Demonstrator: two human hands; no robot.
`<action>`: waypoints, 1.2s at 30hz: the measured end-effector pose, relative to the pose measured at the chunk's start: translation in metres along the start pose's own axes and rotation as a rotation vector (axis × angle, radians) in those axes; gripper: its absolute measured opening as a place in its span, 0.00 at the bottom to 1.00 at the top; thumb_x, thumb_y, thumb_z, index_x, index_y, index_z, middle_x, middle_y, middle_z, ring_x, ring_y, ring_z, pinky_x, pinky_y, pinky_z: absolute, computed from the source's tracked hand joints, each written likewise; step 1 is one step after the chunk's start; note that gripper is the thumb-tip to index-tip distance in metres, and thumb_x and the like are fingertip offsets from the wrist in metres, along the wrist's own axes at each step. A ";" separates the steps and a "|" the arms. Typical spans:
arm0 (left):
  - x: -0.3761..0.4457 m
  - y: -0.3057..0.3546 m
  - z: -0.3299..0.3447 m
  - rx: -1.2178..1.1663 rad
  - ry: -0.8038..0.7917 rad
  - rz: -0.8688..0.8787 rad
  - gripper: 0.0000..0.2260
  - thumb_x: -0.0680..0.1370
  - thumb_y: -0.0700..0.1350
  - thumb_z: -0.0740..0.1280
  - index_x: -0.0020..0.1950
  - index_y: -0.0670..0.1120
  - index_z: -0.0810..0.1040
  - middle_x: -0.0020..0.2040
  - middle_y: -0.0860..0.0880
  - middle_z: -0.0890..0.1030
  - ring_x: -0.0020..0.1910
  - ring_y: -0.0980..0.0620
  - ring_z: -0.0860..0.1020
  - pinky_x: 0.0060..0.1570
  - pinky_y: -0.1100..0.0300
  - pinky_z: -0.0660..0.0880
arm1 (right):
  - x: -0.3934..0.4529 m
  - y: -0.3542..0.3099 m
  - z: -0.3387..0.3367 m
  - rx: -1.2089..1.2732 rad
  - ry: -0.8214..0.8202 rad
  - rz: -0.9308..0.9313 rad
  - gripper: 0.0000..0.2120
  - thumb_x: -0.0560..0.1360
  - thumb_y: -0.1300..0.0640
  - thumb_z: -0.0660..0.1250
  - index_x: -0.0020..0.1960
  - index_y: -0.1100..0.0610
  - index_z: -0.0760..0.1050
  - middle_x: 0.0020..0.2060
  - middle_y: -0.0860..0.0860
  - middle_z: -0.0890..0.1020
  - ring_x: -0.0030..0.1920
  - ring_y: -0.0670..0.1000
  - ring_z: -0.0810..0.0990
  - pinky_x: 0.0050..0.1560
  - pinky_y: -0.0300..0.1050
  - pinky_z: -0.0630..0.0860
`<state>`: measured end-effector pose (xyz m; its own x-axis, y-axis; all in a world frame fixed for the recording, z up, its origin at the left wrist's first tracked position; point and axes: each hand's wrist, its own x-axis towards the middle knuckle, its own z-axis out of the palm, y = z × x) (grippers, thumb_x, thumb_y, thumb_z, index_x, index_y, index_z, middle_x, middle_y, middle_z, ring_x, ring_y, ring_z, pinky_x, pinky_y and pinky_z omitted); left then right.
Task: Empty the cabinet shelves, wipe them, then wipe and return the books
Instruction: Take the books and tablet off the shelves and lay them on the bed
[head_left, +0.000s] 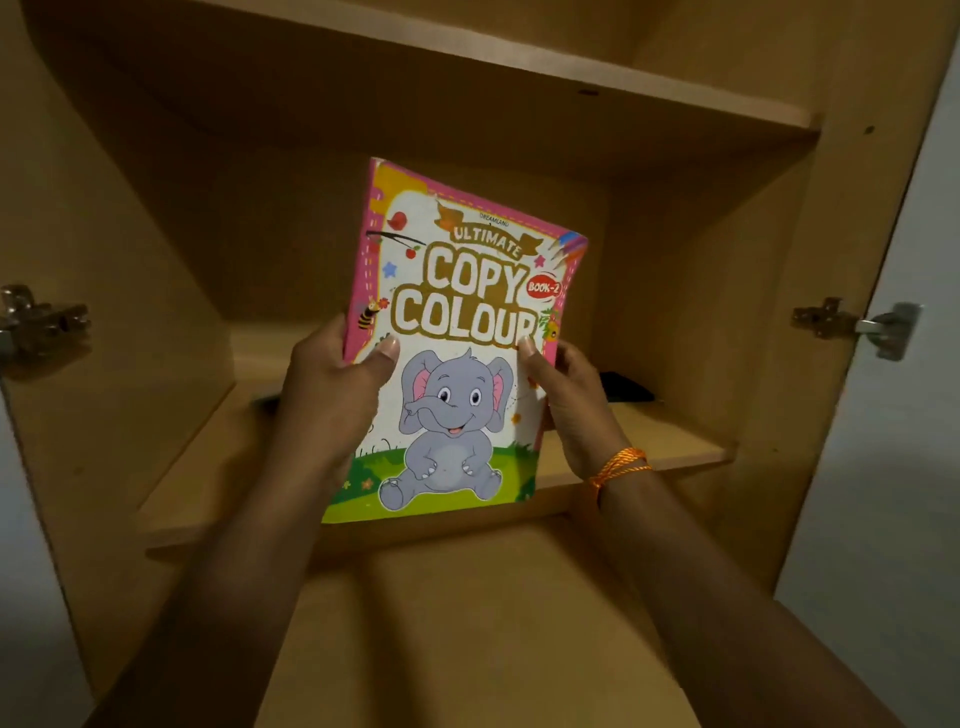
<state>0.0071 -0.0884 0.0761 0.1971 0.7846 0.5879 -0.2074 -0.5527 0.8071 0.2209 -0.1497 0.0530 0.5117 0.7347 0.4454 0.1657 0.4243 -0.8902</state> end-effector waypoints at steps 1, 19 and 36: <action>-0.002 -0.002 0.003 -0.039 -0.031 -0.025 0.09 0.83 0.43 0.66 0.57 0.58 0.80 0.51 0.61 0.84 0.52 0.57 0.80 0.48 0.61 0.74 | -0.007 -0.002 -0.008 0.007 0.011 0.000 0.17 0.78 0.47 0.68 0.64 0.52 0.77 0.57 0.47 0.85 0.56 0.48 0.85 0.54 0.52 0.81; -0.101 -0.033 0.076 -0.283 -0.402 -0.255 0.14 0.80 0.48 0.69 0.66 0.52 0.79 0.61 0.51 0.84 0.61 0.47 0.82 0.65 0.39 0.75 | -0.172 -0.021 -0.118 0.015 0.325 -0.144 0.14 0.81 0.61 0.64 0.66 0.61 0.75 0.58 0.56 0.84 0.56 0.59 0.84 0.53 0.54 0.82; -0.324 0.017 0.166 -0.346 -0.774 -0.388 0.05 0.82 0.42 0.66 0.54 0.43 0.81 0.50 0.48 0.87 0.48 0.54 0.85 0.44 0.62 0.80 | -0.404 -0.114 -0.243 -0.137 0.736 -0.116 0.11 0.82 0.60 0.62 0.63 0.61 0.76 0.51 0.50 0.87 0.48 0.51 0.87 0.43 0.44 0.83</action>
<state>0.0985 -0.3983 -0.0918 0.8703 0.4223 0.2534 -0.2431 -0.0791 0.9668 0.1999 -0.6231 -0.0484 0.9074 0.1263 0.4009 0.3312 0.3726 -0.8669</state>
